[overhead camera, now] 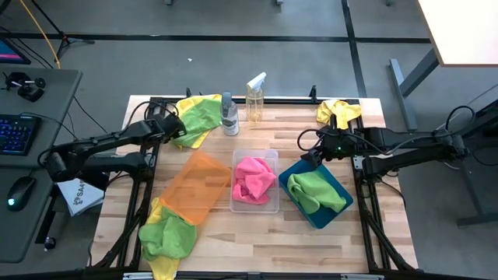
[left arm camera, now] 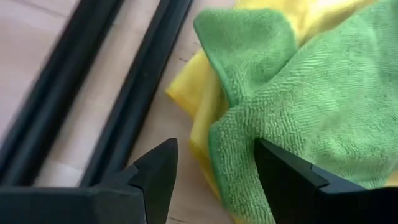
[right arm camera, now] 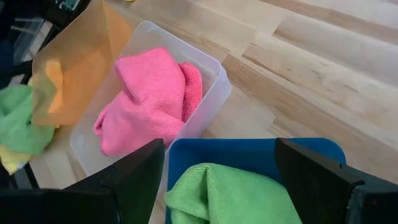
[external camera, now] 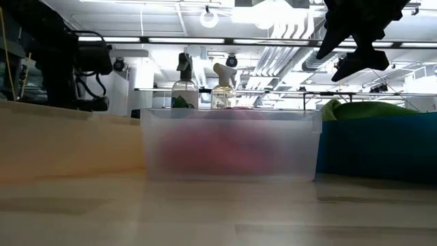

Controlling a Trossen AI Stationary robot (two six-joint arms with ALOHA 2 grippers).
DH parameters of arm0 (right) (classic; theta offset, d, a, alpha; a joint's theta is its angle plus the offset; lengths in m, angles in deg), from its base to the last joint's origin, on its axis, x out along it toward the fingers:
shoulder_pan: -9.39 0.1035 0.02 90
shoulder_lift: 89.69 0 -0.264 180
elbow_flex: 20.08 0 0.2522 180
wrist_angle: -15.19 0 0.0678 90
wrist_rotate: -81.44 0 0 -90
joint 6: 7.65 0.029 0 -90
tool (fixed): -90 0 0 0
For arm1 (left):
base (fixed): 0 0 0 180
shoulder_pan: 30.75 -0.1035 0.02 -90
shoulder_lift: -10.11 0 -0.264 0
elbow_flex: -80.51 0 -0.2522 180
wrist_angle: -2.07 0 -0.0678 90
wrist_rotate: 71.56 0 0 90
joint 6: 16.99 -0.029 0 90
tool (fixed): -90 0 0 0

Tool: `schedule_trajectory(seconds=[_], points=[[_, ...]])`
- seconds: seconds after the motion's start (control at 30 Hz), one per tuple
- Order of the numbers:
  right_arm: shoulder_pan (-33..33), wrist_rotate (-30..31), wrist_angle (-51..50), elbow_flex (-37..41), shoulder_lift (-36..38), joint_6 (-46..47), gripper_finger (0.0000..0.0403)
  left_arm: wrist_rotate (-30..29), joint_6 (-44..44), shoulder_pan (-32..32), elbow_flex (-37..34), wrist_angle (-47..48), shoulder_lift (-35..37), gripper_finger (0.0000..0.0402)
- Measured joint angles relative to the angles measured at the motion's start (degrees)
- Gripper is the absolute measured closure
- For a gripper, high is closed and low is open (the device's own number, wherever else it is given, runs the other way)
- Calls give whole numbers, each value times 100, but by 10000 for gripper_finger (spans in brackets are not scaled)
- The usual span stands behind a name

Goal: Sort microfiber towel by color & place in baskets
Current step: Put the top green microfiber towel into the blue bin

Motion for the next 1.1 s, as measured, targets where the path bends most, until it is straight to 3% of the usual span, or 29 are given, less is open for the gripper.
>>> schedule_trajectory(seconds=[0.33, 0.43, 0.6, 0.83, 0.97, 1.1], points=[[0, -17, 2, 0, 0, 6, 103, 160, 102, 2, -339, -976, 1, 212], [0, -17, 2, 0, 0, 21, 103, 151, -71, 2, -339, -1081, 123, 259], [0, -17, 2, 0, 0, 15, 103, 153, -548, 2, -337, -1241, 488, 386], [0, -15, 2, 0, 0, 6, 103, 376, -1289, 65, 137, -1187, 1405, 399], [0, -15, 54, 0, 0, 3, 103, 546, -2067, 150, 811, -1172, 1887, 401], [0, -13, 505, 0, 0, -177, 103, 1198, -2957, 351, 1672, -1172, 2100, 401]])
